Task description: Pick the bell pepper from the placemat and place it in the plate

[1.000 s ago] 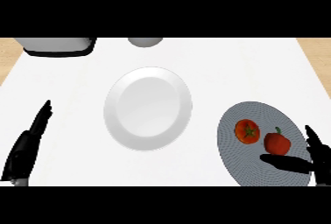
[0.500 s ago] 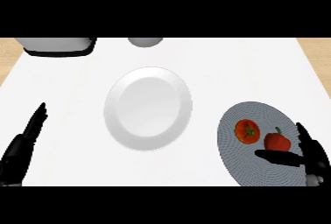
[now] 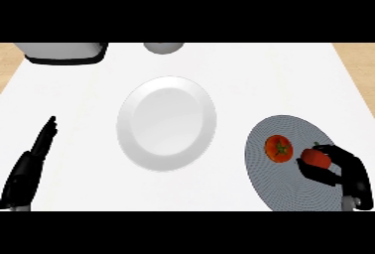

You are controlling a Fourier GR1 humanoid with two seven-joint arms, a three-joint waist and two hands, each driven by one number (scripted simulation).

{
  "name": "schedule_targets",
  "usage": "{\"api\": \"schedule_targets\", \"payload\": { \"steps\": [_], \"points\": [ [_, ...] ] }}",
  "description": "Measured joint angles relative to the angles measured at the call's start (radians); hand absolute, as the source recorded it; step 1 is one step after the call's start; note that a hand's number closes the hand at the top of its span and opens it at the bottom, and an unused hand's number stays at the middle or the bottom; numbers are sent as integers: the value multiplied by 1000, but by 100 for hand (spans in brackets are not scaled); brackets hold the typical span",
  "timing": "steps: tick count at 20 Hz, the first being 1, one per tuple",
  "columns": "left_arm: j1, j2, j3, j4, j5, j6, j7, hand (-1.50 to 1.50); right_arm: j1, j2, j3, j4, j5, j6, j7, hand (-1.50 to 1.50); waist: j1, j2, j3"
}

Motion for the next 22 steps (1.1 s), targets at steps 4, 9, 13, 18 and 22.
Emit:
{"api": "schedule_targets", "payload": {
  "steps": [4, 9, 13, 18, 22],
  "points": [
    [-20, -3, -27, -8, -8, -20, -11, 0, -133, -97, 100, 30, 70, 141, -77, 150, 71, 16, 6],
    [-65, -7, -68, -20, -18, -49, -21, 0, -295, -247, 250, 35, 171, 349, -249, 150, 180, 44, 6],
    [-95, -16, -91, -18, -27, -56, -15, 0, -438, -330, 299, 105, 226, 436, -415, 150, 202, 56, 12],
    [-118, -23, -90, -1, -34, -48, -5, 0, -607, -344, 290, 242, 250, 427, -634, 150, 186, 57, 15],
    [-124, -26, -80, 14, -36, -38, 8, 0, -724, -328, 252, 347, 242, 377, -814, 150, 156, 50, 15]
  ]
}}
